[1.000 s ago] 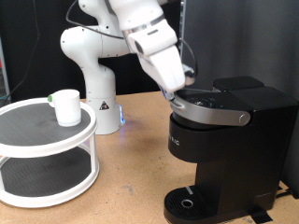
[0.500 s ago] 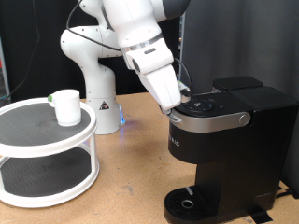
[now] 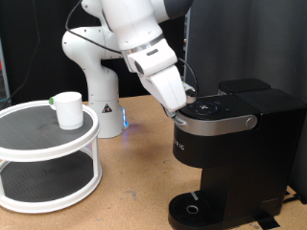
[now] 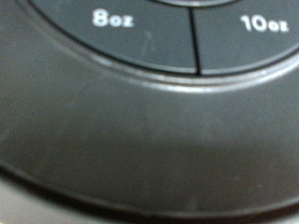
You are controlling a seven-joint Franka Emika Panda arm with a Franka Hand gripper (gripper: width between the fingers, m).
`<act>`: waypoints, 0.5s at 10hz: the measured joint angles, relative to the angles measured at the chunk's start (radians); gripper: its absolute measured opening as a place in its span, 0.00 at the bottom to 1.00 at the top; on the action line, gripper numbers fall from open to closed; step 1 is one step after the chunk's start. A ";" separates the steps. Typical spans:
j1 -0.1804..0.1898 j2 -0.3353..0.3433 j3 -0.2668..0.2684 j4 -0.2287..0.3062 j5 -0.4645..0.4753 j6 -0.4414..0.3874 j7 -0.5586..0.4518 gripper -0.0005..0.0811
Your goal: Make a cup of coffee with the keurig machine
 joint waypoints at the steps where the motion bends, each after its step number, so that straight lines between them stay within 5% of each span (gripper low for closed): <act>1: 0.000 -0.003 -0.005 -0.005 0.033 0.000 -0.038 0.01; 5: 0.000 -0.037 -0.017 -0.029 0.105 0.000 -0.124 0.01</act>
